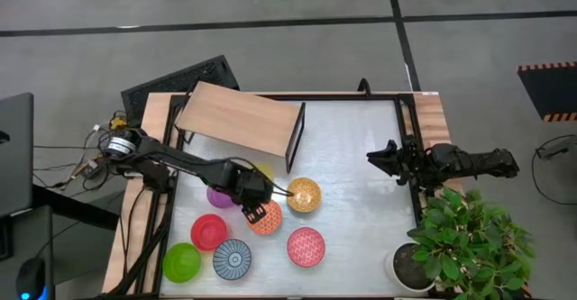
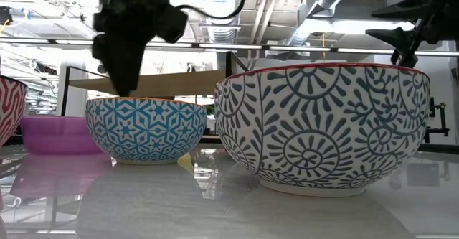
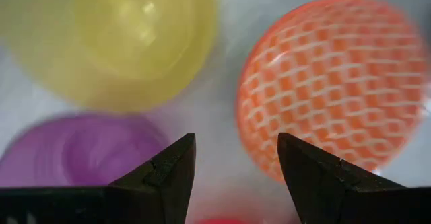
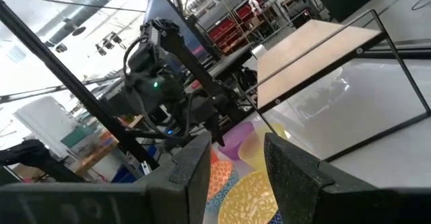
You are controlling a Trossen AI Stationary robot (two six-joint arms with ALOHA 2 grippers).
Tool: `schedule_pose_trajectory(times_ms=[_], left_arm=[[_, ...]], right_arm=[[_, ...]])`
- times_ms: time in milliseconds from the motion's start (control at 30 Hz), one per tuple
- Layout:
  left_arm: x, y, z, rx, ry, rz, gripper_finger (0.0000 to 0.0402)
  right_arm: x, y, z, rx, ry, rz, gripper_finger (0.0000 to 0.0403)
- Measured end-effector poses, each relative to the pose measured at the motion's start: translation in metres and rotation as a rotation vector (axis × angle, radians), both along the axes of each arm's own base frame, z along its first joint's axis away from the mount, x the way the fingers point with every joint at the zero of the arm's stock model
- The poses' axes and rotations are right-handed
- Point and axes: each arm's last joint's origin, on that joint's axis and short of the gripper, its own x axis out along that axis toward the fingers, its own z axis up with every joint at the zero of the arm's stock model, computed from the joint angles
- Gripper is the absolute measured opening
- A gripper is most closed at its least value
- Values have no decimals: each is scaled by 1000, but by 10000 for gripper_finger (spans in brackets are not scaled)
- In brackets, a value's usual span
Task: Place and stack bowls onto a shelf
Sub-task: Put the orange patterned bowl on the shelf
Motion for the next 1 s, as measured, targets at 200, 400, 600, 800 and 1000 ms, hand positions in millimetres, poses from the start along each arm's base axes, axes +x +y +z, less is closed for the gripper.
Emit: schedule_pose_trajectory(times_ms=[200, 400, 600, 800, 1000], left_arm=[[-3, -14, -4, 30, 9, 124, 196], [-6, -19, -4, 44, 5, 199, 196], [-3, -20, -3, 18, -23, 251, 196], [0, -23, -13, 20, 10, 239, 177], [4, -25, -24, 6, 53, 195, 160]], right_arm=[[0, 0, -1, 22, 10, 2, 164], [0, 0, -1, 22, 10, 2, 164], [0, 0, -1, 18, 11, 2, 164], [0, 0, -5, 12, 49, 2, 164], [0, 0, -6, 9, 61, 3, 164]])
